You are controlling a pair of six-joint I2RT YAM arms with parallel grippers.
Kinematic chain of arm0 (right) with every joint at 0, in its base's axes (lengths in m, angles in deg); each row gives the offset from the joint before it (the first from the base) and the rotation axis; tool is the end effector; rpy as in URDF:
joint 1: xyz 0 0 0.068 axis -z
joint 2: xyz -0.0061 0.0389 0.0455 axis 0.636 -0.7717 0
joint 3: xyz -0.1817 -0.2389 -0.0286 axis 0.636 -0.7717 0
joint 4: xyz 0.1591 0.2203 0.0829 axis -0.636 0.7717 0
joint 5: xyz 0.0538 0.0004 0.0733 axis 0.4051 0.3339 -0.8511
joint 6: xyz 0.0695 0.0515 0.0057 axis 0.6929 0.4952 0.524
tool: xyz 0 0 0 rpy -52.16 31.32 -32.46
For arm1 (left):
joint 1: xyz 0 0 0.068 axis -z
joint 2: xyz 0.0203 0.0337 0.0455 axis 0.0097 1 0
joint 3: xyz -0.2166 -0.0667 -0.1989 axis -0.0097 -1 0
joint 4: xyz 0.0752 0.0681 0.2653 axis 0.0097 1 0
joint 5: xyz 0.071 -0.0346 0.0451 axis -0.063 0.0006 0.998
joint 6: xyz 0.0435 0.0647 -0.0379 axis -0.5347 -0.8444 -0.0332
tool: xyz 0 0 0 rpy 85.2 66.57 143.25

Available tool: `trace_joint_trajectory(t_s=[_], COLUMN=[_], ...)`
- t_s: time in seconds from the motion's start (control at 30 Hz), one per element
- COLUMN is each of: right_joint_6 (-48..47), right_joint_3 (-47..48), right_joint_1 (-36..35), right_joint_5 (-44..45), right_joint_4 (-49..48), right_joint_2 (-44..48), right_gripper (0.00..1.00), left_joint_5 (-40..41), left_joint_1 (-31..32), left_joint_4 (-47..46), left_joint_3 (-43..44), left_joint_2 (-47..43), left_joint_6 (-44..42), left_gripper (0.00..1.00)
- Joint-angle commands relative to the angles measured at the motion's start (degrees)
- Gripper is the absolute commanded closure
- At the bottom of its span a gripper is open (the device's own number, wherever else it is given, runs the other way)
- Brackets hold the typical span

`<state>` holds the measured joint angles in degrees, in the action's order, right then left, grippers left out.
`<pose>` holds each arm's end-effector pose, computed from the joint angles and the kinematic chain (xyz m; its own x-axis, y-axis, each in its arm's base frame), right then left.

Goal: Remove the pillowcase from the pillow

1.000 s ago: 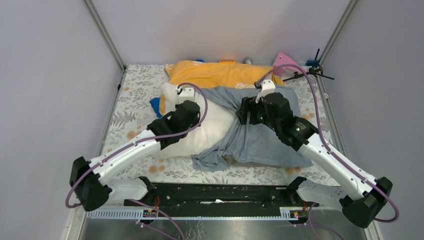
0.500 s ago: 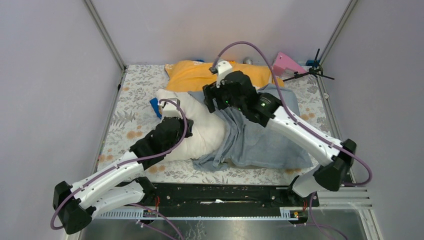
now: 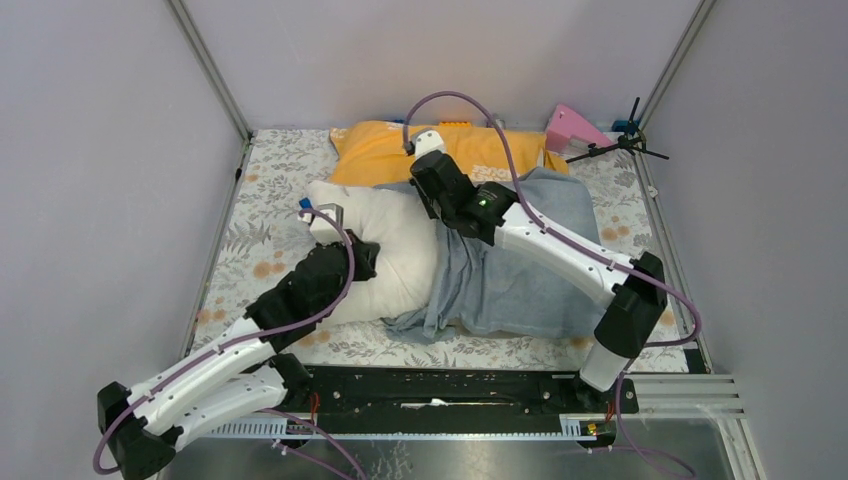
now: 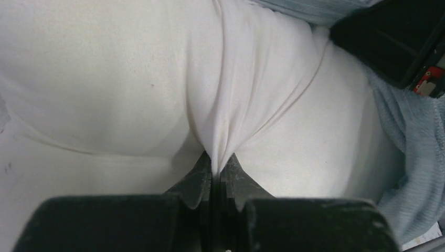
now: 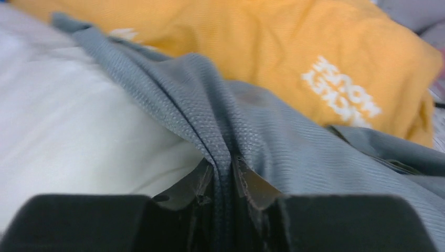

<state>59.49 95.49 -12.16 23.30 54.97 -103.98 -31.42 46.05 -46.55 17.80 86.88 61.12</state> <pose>0.3100 0.3365 0.3720 -0.3664 -0.3367 -0.8674 -0.4338 0.8865 -0.1609 0.1754 -0.1353 0.2972 -0.3860 -0.3316 -0.8608 0.1663 0.8929 -0.4185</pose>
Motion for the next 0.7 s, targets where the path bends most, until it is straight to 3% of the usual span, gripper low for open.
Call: trace_joint_trajectory(t_s=[0.0, 0.3, 0.47, 0.67], right_joint_6=[2.8, 5.1, 4.9, 7.0], right_joint_3=[-4.6, -16.9, -16.8, -9.8], right_joint_1=[7.1, 18.7, 19.0, 19.0], right_joint_5=[12.2, 16.6, 9.1, -5.6], right_joint_4=[-0.2, -6.7, -8.6, -4.9], right_joint_2=[6.3, 21.8, 25.5, 25.2], right_gripper=[0.79, 0.92, 0.94, 0.92], left_joint_5=[12.5, 30.3, 29.9, 27.3], left_joint_1=[-0.3, -0.3, -0.3, -0.3], left_joint_4=[8.9, 26.9, 23.0, 20.7], left_joint_3=[-0.6, -1.6, -2.3, 4.8], left_joint_2=[-4.2, -18.1, -22.9, -15.9], left_joint_6=[5.7, 26.9, 21.6, 16.8], left_gripper=[1.00, 1.00, 1.00, 1.00])
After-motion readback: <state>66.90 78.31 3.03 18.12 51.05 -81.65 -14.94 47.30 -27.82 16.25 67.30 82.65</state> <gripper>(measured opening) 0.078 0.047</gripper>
